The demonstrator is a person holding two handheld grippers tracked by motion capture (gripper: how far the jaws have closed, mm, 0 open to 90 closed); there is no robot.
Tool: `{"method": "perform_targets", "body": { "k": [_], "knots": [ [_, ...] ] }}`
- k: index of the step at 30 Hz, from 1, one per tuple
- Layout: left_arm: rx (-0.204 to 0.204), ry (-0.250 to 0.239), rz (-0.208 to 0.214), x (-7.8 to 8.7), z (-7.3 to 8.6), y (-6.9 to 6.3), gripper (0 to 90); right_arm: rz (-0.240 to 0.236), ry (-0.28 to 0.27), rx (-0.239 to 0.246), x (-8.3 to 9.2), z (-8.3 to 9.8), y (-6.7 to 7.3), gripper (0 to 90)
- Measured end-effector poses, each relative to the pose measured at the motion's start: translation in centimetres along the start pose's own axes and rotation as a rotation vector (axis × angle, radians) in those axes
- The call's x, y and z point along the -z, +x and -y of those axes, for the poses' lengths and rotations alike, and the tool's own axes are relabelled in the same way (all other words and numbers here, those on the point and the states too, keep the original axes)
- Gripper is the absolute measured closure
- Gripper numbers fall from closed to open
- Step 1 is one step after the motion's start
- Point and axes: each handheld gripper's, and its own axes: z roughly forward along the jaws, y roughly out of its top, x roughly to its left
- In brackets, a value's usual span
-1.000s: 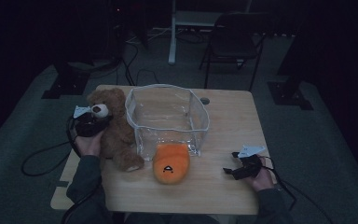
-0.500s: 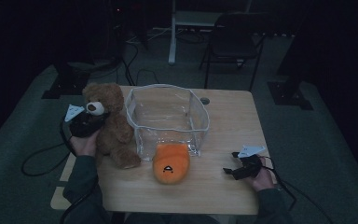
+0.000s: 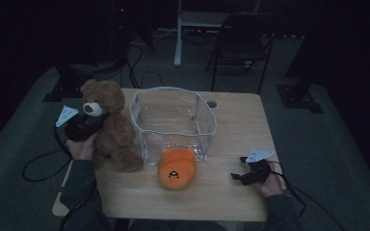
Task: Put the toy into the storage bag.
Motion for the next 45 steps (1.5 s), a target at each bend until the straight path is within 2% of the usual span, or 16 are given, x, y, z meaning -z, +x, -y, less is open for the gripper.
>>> {"method": "perform_targets", "body": {
  "k": [11,19,23,30,35,41,45],
  "knots": [
    [-0.03,-0.022,-0.01,1.4,-1.3,-0.2,46.4,0.0,0.0,0.0,0.0,0.0,0.0,14.7],
    [-0.063,-0.04,-0.002,2.1,-2.8,-0.9,46.4,0.0,-0.001,0.0,0.0,0.0,0.0,14.7],
    [-0.086,-0.021,-0.017,2.3,-3.6,-1.2,46.4,0.0,-0.001,0.0,0.0,0.0,0.0,14.7],
    [-0.099,-0.027,-0.004,2.5,-4.3,-1.4,46.4,0.0,-0.001,0.001,0.0,0.0,0.0,14.7],
    [-0.144,-0.012,-0.02,2.7,-5.4,-1.9,46.3,0.0,-0.001,0.001,0.0,0.0,0.0,14.7],
    [-0.154,-0.011,-0.009,2.7,-6.2,-2.2,46.4,0.0,-0.001,0.001,0.0,0.0,0.0,14.7],
    [-0.175,0.003,-0.021,2.4,-6.8,-2.7,46.3,0.001,0.0,0.001,0.0,0.0,0.0,14.7]
  ]
}}
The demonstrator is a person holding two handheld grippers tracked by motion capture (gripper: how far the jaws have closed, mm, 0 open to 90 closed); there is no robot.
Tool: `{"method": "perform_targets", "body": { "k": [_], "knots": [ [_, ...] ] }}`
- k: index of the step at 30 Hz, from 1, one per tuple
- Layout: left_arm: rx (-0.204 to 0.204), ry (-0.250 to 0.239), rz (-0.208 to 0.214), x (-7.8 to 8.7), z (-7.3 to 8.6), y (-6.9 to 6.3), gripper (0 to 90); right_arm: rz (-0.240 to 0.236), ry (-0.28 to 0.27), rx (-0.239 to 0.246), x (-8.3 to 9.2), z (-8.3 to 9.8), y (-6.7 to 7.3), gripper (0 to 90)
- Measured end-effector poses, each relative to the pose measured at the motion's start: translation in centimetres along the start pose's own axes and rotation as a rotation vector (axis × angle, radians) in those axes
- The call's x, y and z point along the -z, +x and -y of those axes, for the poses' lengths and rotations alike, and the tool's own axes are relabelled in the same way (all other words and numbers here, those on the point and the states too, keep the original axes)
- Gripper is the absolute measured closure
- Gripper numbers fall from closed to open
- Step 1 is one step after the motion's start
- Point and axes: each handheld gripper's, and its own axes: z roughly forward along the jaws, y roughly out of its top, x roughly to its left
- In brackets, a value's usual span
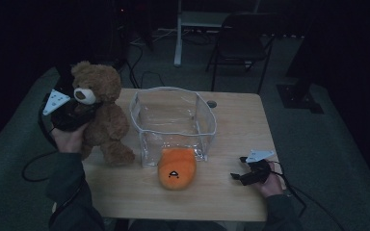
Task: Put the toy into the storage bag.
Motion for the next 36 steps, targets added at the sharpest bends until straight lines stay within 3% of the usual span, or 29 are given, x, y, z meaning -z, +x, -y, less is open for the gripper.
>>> {"method": "perform_targets", "body": {
  "k": [23,33,36],
  "knots": [
    [-0.063,-0.032,0.024,-0.1,-4.1,-1.2,46.2,0.0,0.0,0.0,0.0,0.0,0.0,14.7],
    [-0.083,-0.036,0.05,-0.2,-4.7,-1.6,46.1,0.0,0.0,0.0,0.0,0.0,0.0,14.7],
    [-0.106,-0.031,0.083,-0.3,-5.0,-1.9,46.0,0.0,0.0,0.0,0.0,0.0,0.0,14.7]
  ]
}}
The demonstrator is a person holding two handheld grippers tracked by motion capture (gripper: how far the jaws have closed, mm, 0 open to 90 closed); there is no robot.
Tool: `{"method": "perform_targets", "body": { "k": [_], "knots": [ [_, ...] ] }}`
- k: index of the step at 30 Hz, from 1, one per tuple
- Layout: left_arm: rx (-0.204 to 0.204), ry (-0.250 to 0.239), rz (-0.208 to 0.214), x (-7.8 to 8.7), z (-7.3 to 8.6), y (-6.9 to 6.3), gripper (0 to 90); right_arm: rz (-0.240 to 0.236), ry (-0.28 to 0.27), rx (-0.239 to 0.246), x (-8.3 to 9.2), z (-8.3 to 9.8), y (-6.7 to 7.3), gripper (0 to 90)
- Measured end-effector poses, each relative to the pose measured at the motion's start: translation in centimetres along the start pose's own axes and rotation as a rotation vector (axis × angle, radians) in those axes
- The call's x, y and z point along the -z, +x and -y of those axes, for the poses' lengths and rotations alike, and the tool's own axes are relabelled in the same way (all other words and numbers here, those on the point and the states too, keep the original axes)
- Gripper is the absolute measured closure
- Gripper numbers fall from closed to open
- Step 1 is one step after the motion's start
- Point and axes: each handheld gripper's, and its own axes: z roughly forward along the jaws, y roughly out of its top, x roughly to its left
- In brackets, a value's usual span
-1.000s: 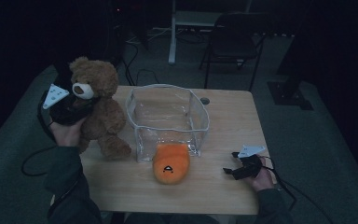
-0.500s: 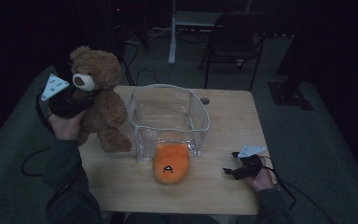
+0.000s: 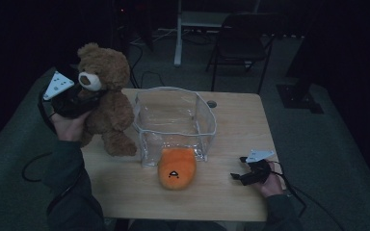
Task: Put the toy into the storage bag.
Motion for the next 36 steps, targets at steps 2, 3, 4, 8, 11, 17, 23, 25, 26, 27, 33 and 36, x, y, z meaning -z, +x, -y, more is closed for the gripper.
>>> {"method": "perform_targets", "body": {
  "k": [2,3,4,8,11,17,23,25,26,27,33,36],
  "knots": [
    [-0.01,0.006,0.003,-0.1,-0.1,-0.1,46.1,0.0,0.0,0.0,0.0,0.0,0.0,14.7],
    [-0.01,0.006,0.003,-0.1,-0.1,-0.1,46.0,0.0,0.0,0.0,0.0,0.0,0.0,14.7],
    [-0.014,0.007,0.007,-0.1,-0.2,-0.2,46.0,0.0,0.0,-0.001,0.0,0.0,0.0,14.7],
    [-0.024,0.01,0.023,-0.2,-0.6,-0.3,46.0,0.0,0.0,-0.001,0.0,0.0,0.0,14.7],
    [-0.027,0.008,0.056,-0.3,-0.9,-0.4,46.0,0.0,0.0,0.0,0.0,0.0,0.0,14.7],
    [-0.015,0.001,0.164,-0.7,-1.6,-0.4,46.0,0.0,0.0,0.0,0.0,0.0,0.0,14.7],
    [-0.037,0.024,0.229,-1.4,-2.2,-0.8,46.0,0.0,0.0,0.0,0.0,0.0,0.0,14.7],
    [-0.029,0.022,0.254,-1.6,-2.4,-0.7,46.0,0.0,0.0,-0.001,0.0,0.0,0.0,14.7],
    [-0.025,0.02,0.27,-1.7,-2.5,-0.7,46.0,0.0,0.0,0.0,0.0,0.0,0.0,14.7],
    [-0.018,0.016,0.283,-1.8,-2.6,-0.7,45.9,0.0,0.0,0.0,0.0,0.0,0.0,14.7],
    [-0.03,0.035,0.321,-2.4,-3.6,-1.2,45.8,0.0,0.0,0.0,0.0,0.0,0.0,14.7],
    [-0.017,0.032,0.352,-2.9,-4.0,-1.4,45.8,0.0,0.0,0.0,0.0,0.0,0.0,14.7]
  ]
}}
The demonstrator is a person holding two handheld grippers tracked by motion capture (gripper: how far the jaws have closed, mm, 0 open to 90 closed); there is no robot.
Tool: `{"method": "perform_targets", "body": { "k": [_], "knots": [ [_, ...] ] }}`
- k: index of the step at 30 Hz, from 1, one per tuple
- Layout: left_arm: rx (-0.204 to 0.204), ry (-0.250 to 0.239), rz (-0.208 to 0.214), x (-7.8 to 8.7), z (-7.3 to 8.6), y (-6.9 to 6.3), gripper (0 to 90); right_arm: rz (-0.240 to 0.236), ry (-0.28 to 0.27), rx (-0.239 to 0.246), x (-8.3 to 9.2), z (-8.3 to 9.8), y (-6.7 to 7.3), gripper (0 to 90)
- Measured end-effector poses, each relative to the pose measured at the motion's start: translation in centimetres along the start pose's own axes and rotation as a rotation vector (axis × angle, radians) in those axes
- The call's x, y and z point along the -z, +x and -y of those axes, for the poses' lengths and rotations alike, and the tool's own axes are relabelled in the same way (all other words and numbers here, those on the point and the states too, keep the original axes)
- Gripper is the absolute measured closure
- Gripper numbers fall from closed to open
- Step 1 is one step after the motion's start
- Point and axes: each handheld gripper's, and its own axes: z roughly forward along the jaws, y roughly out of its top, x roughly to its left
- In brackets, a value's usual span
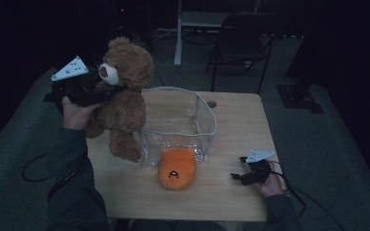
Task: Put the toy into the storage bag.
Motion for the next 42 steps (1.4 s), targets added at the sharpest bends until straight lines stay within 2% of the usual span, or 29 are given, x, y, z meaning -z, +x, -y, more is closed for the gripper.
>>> {"method": "perform_targets", "body": {
  "k": [1,2,5,10,15,22,34,42],
  "knots": [
    [0.0,0.0,0.0,0.0,0.0,0.0,45.8,0.0,0.0,0.0,0.0,0.0,0.0,14.7],
    [0.009,-0.012,0.026,-0.4,-0.4,0.0,45.8,0.0,0.0,0.0,0.0,0.0,0.0,14.7],
    [0.009,-0.021,0.042,-0.9,-1.0,-0.2,45.8,0.0,0.0,0.0,0.0,0.0,0.0,14.7],
    [-0.004,-0.013,0.044,-1.8,-1.7,-0.6,45.7,0.0,0.001,-0.001,0.0,0.0,0.0,14.7],
    [0.0,-0.006,0.024,-3.0,-2.7,-0.6,45.7,0.0,0.0,0.0,0.0,0.0,0.0,14.7],
    [0.037,-0.014,0.006,-4.0,-3.2,-0.5,45.7,0.0,0.0,0.0,0.0,0.0,0.0,14.7],
    [0.039,0.008,-0.064,-5.9,-3.8,-0.9,45.7,0.0,0.0,0.0,0.0,0.0,0.0,14.7],
    [0.042,0.021,-0.075,-7.2,-4.1,-1.0,45.7,0.0,0.0,0.0,0.0,0.0,0.0,14.7]
  ]
}}
